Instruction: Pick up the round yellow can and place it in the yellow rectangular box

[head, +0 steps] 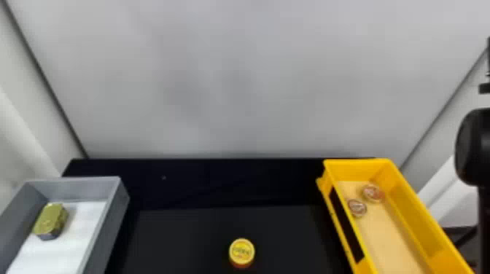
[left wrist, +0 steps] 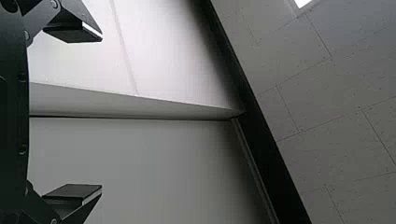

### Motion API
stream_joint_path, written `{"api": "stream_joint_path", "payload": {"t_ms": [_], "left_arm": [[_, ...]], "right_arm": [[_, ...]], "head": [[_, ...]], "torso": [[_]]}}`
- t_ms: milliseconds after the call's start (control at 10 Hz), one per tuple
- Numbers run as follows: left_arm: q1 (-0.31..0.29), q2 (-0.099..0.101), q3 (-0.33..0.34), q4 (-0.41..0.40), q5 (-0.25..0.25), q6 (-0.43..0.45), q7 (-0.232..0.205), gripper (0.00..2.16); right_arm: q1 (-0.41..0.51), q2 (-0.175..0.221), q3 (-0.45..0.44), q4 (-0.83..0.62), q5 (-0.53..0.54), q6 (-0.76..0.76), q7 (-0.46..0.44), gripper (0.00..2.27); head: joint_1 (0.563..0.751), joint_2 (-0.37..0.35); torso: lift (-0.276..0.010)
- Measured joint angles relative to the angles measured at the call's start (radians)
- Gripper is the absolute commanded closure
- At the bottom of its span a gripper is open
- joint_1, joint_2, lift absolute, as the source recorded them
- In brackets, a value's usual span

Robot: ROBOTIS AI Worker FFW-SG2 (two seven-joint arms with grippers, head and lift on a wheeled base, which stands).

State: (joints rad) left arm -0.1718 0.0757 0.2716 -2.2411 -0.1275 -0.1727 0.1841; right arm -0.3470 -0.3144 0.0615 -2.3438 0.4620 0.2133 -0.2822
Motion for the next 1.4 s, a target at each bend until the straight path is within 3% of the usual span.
{"api": "stream_joint_path", "payload": {"t_ms": [700, 1000, 1400], "left_arm": [[0.0, -0.002, -0.002, 0.0, -0.001, 0.0, 0.002, 0.13], [-0.001, -0.003, -0.008, 0.001, -0.001, 0.005, 0.002, 0.13], [-0.002, -0.007, -0.011, 0.001, -0.003, 0.007, 0.002, 0.13]], "right_arm": [[0.009, 0.003, -0.006, -0.002, -0.023, 0.047, -0.016, 0.0], [0.043, 0.024, -0.016, 0.0, -0.168, 0.272, -0.028, 0.01], [0.142, 0.11, -0.077, 0.099, -0.433, 0.477, 0.005, 0.05]], "head": [[0.694, -0.078], [0.694, -0.078], [0.694, -0.078]], "torso": [[-0.001], [-0.001], [-0.001]]}}
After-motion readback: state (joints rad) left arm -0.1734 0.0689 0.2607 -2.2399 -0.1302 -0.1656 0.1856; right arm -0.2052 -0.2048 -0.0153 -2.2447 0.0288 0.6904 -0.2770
